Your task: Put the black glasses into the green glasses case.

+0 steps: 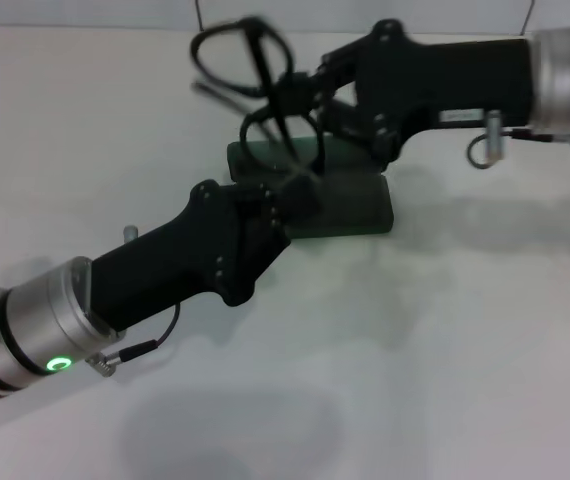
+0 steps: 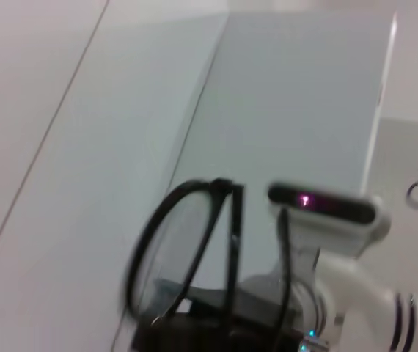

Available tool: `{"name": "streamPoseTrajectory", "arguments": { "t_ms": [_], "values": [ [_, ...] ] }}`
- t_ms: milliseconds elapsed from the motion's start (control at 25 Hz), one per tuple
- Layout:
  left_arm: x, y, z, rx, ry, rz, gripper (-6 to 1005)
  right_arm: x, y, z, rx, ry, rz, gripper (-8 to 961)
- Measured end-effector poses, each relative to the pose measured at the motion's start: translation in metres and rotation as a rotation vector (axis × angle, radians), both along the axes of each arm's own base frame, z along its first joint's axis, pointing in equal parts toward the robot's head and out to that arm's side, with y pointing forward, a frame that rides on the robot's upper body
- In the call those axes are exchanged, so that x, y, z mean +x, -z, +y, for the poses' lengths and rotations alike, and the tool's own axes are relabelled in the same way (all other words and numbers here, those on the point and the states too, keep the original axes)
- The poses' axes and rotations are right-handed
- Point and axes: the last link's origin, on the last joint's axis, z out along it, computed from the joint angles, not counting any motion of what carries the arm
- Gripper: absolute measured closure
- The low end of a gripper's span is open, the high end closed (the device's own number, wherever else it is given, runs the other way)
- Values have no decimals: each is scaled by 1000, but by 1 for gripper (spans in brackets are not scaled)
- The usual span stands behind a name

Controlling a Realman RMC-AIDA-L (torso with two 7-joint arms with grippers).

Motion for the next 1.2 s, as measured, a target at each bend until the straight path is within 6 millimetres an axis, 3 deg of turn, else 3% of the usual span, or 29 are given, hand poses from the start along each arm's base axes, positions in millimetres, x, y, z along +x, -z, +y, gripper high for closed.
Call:
{"name": "streamPoseTrajectory", "arguments": {
  "t_ms": [120,480,800,1200],
  "values": [
    [4,-2,2,-5,20,-12,978,18,-10,-2,-44,36,125,903],
    [18,-6,4,-8,102,-50,978,28,-8,-8,-89,44,139,904],
    [29,-3,8,-54,158,-53,979,29,3,-8,-116,44,123,903],
    [28,-5,15,-20,100,-70,979,25,11,-9,-143,25,95,904]
  ]
}}
